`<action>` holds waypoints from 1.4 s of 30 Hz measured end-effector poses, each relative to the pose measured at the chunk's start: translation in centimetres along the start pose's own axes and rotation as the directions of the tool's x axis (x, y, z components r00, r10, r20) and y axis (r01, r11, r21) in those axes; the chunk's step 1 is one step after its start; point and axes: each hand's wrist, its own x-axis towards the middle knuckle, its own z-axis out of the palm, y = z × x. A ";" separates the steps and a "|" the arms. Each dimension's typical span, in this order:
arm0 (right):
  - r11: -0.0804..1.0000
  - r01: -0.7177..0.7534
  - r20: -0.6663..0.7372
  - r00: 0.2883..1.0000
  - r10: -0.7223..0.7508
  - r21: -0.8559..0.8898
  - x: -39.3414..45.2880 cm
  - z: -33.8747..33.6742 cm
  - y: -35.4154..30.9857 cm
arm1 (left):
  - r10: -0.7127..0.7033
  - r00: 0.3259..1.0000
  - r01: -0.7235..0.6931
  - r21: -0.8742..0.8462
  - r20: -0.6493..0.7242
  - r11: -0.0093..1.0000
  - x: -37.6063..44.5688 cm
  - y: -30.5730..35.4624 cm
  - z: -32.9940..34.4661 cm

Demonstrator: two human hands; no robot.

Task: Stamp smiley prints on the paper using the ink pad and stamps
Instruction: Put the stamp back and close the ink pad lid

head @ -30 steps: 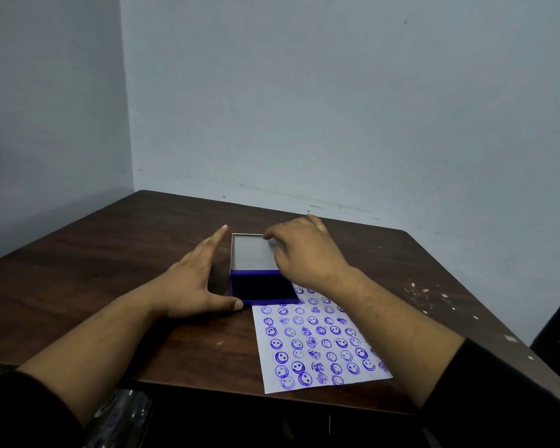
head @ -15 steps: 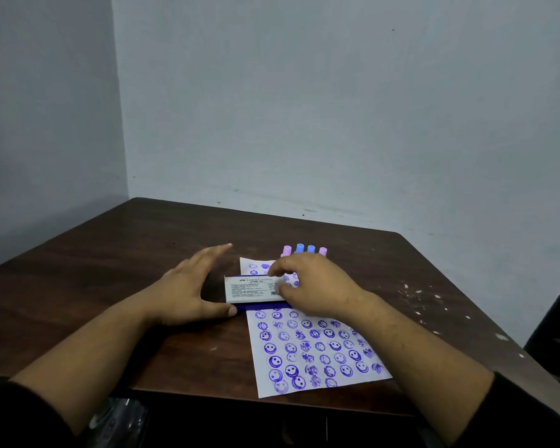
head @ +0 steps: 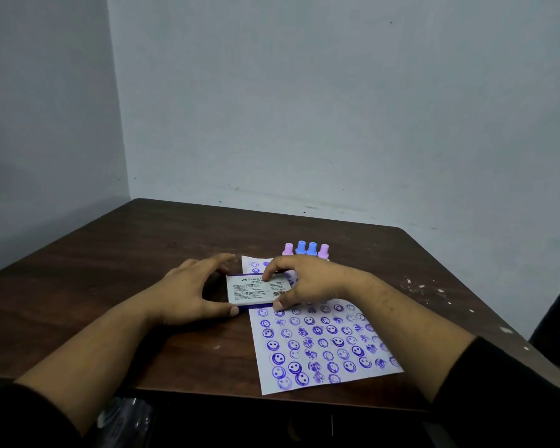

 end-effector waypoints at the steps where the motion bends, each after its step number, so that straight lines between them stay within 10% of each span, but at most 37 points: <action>1: 1.000 -0.001 0.003 1.000 0.001 -0.002 0.2 0.0 0.0 | -0.001 1.000 0.001 0.001 0.001 1.000 -0.1 0.0 0.0; 42: 0.982 -0.045 -0.179 0.981 0.078 0.181 -9.0 0.4 5.8 | 0.098 0.994 -0.110 0.274 0.057 0.955 0.8 1.3 1.8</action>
